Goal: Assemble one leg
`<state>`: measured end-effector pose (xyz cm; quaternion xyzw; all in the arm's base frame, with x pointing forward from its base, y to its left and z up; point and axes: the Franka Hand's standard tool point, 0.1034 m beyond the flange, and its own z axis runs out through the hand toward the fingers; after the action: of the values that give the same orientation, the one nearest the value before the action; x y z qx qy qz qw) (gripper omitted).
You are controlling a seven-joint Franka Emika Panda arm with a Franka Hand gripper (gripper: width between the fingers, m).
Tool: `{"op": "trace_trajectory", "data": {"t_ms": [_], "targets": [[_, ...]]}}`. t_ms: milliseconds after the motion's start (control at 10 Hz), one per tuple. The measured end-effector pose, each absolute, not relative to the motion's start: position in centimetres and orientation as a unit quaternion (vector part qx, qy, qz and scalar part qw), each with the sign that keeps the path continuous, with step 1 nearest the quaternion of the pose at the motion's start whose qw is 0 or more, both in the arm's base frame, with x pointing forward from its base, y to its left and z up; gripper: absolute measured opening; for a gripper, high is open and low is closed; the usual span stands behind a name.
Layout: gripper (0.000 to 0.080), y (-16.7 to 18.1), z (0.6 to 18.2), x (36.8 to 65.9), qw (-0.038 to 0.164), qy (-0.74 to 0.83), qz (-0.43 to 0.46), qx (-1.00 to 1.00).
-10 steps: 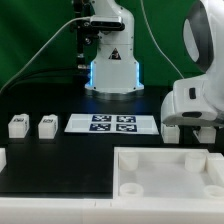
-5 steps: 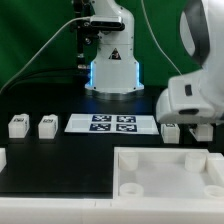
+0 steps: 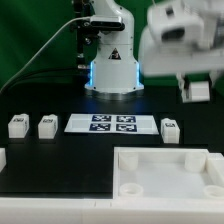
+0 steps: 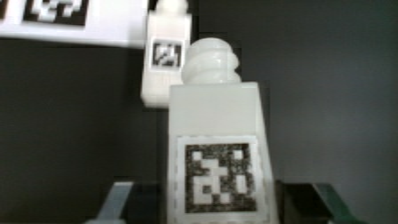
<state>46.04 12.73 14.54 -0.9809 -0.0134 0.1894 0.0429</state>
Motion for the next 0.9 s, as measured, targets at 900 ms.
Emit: {"op": "trace_trajectory", "data": {"t_ms": [900], "targets": [[0.0291, 8.4, 18.1, 57.9, 0.047, -0.027, -0.260, -0.964]]}}
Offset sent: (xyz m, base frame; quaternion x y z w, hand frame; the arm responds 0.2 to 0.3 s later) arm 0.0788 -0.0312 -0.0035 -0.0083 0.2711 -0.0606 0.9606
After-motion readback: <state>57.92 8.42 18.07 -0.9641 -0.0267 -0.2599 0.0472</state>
